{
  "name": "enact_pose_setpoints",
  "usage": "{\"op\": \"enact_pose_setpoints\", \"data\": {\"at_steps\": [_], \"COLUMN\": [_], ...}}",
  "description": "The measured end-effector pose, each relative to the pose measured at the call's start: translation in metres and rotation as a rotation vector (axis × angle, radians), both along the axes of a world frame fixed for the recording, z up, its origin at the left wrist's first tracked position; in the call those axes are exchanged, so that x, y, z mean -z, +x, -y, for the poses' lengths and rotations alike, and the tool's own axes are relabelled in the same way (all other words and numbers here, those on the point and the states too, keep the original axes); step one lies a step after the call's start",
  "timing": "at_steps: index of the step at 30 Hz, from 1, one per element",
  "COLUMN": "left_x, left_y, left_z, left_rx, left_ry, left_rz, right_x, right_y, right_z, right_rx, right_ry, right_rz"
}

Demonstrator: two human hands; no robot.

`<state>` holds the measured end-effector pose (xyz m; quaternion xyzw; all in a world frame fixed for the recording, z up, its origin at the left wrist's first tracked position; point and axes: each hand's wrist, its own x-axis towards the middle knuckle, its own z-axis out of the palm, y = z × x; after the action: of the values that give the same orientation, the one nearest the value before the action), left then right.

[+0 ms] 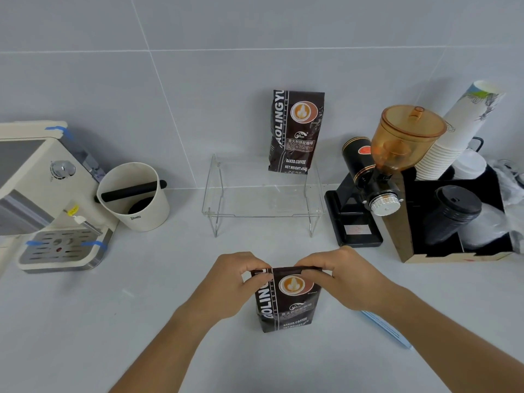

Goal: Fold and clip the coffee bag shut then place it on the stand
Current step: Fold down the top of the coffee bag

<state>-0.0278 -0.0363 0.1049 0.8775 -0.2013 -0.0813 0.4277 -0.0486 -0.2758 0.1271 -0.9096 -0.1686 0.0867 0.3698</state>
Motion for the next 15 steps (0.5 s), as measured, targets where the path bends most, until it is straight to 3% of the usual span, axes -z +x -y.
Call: {"op": "enact_pose_setpoints", "data": {"at_steps": [7, 15], "left_x": [0.003, 0.006], "left_y": [0.002, 0.003], "left_z": [-0.001, 0.004], "left_rx": [0.051, 0.059], "left_ry": [-0.065, -0.062], "left_rz": [0.075, 0.065], "right_x": [0.005, 0.007], "right_y": [0.002, -0.003], "right_z": [0.015, 0.032], "right_rx": [0.005, 0.110], "right_ry": [0.014, 0.077], "right_rz": [0.076, -0.028]}}
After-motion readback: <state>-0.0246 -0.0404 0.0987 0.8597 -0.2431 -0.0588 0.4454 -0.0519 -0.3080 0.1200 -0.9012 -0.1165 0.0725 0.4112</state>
